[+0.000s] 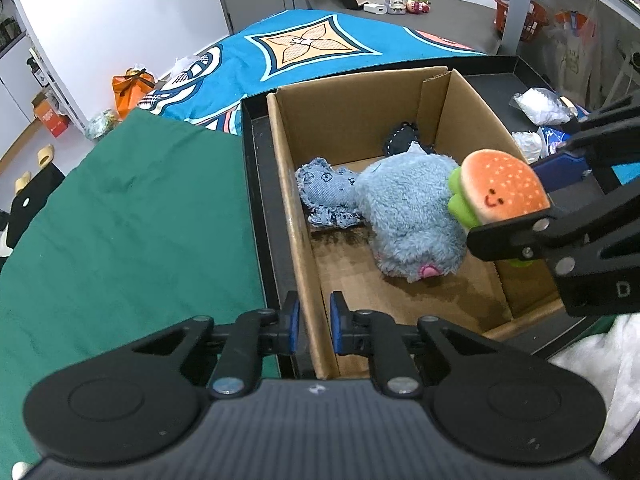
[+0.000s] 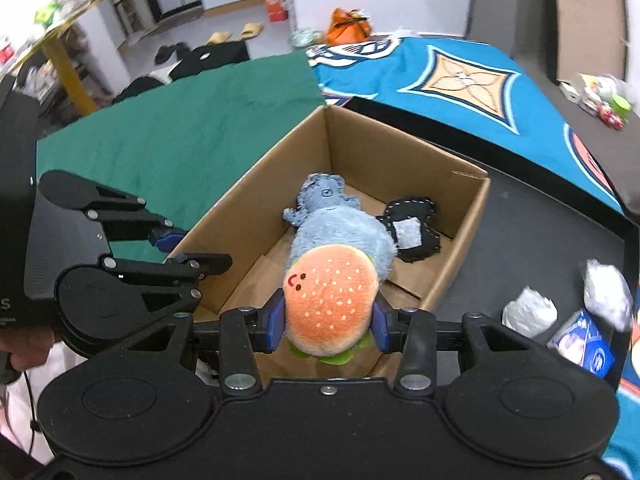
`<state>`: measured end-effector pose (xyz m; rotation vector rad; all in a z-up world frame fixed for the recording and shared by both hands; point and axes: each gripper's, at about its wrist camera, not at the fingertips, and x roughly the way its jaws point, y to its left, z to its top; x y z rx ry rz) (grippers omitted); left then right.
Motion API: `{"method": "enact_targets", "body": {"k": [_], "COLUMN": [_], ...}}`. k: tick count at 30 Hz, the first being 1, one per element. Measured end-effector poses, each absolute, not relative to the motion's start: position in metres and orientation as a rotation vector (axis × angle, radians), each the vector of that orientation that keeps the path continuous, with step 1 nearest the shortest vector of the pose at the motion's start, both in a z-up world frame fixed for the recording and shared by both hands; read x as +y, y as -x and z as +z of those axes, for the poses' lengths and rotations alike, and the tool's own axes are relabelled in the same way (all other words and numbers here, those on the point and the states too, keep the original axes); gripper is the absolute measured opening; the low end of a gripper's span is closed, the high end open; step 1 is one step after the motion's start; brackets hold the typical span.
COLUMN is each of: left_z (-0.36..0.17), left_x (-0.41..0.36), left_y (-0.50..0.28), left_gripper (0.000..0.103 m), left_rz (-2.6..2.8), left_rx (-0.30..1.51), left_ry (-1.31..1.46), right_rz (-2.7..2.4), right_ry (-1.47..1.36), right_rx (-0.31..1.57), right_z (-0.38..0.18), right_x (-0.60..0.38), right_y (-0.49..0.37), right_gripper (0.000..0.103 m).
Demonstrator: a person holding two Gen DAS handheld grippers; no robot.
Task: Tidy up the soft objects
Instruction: 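Carry the burger plush with the right tool into the box and release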
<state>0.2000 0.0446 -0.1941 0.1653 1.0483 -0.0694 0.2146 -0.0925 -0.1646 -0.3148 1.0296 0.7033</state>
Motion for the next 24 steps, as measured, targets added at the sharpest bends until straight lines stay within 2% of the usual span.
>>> {"method": "enact_targets", "body": {"k": [7,24], "left_z": [-0.194,-0.192], "left_x": [0.049,0.054], "left_y": [-0.199,-0.196], "left_gripper": [0.015,0.015], "left_rz": [-0.084,-0.102], "left_rx": [1.042,1.033], "left_ry": [-0.147,-0.117], "right_rz": [0.779,0.803], "right_ry": [0.459,0.573], "right_rx": [1.087,1.188], "right_z": [-0.167,-0.186], "right_x": [-0.079,-0.061], "right_y": [-0.22,-0.222], "right_gripper": [0.043,0.047]}}
